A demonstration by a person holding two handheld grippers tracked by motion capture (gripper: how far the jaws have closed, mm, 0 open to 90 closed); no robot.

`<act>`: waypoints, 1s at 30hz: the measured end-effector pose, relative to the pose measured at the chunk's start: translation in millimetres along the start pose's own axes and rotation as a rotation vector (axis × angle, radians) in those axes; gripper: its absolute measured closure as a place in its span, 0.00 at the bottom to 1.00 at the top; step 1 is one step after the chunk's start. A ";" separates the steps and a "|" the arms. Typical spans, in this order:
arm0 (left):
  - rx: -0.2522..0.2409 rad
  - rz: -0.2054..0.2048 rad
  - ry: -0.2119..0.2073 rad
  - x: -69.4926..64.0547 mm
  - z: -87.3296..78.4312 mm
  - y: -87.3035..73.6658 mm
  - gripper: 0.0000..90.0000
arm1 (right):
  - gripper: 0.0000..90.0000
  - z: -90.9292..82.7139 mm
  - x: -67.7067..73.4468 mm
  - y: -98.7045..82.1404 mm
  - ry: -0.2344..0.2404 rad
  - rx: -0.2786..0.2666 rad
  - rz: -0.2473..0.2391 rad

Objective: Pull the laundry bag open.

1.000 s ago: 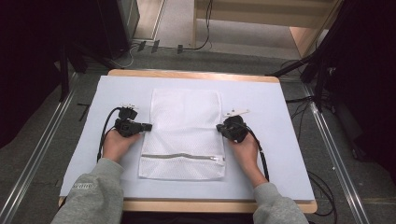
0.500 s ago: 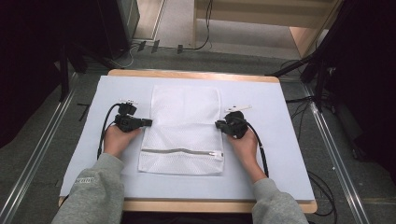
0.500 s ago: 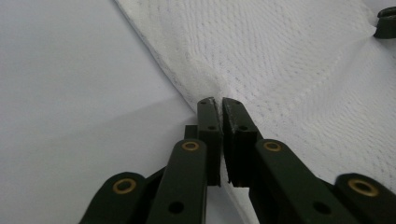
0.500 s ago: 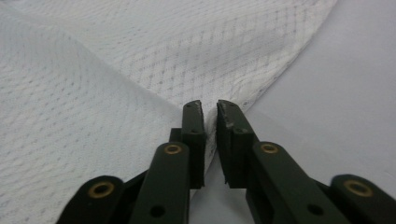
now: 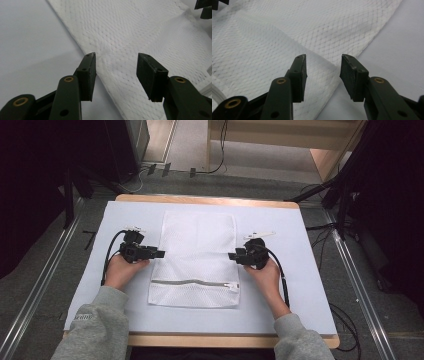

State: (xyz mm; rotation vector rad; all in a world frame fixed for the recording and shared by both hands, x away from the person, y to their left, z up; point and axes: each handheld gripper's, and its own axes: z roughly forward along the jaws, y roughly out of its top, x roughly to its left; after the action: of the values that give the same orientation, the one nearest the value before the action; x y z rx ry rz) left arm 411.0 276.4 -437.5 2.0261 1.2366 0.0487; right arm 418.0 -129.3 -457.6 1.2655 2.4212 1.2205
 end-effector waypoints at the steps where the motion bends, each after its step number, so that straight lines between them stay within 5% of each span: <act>1: 0.003 0.006 0.000 -1.5 -1.3 -0.1 0.53 | 0.62 -2.0 0.7 0.4 0.007 0.001 -0.003; 23: -0.027 0.113 -0.056 -48.0 -15.1 -3.9 0.44 | 0.59 -40.7 24.5 -22.7 0.083 0.001 -0.039; 30: -0.017 0.149 -0.078 -65.5 -13.1 -7.6 0.44 | 0.69 -43.5 31.5 -33.3 0.088 0.015 -0.055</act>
State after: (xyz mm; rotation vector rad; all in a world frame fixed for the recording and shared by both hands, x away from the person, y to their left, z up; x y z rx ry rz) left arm 365.3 234.8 -411.0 2.0823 1.0327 0.0515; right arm 357.2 -142.2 -445.9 1.1650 2.5134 1.2714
